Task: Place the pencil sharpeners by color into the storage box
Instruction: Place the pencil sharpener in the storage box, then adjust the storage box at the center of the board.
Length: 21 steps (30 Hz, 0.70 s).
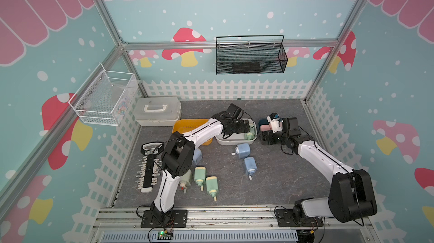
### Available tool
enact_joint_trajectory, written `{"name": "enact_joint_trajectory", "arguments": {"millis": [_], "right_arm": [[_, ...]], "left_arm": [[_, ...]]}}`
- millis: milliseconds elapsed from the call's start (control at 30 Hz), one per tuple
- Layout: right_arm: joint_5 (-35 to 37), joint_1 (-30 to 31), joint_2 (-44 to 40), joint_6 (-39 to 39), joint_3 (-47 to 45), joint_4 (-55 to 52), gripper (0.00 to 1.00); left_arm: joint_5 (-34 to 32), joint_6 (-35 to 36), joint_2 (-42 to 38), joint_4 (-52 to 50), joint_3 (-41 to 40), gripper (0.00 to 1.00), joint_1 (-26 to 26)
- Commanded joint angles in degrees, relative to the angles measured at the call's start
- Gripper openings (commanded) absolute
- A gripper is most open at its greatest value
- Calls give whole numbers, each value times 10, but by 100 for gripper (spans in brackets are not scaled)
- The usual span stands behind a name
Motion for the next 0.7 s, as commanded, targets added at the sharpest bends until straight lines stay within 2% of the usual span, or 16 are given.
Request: {"name": "enact_joint_trajectory", "arguments": {"millis": [0, 100, 200, 233, 467, 600, 667], "right_arm": [[-86, 3, 36, 3, 33, -10, 94], [-74, 15, 61, 12, 58, -17, 92], [-22, 27, 87, 25, 88, -39, 90], [0, 30, 94, 34, 95, -45, 87], [134, 59, 138, 66, 141, -82, 49], [203, 77, 166, 68, 168, -112, 46], [229, 85, 176, 72, 176, -113, 40]], "left_arm": [[24, -6, -15, 25, -13, 99, 5], [15, 2, -43, 27, -31, 99, 9], [-4, 9, -88, 30, -68, 99, 22], [-9, 9, -103, 31, -83, 99, 28], [-45, 8, -202, 46, -213, 99, 83], [-53, 5, -236, 52, -265, 99, 113], [-53, 5, -250, 55, -284, 99, 124]]}}
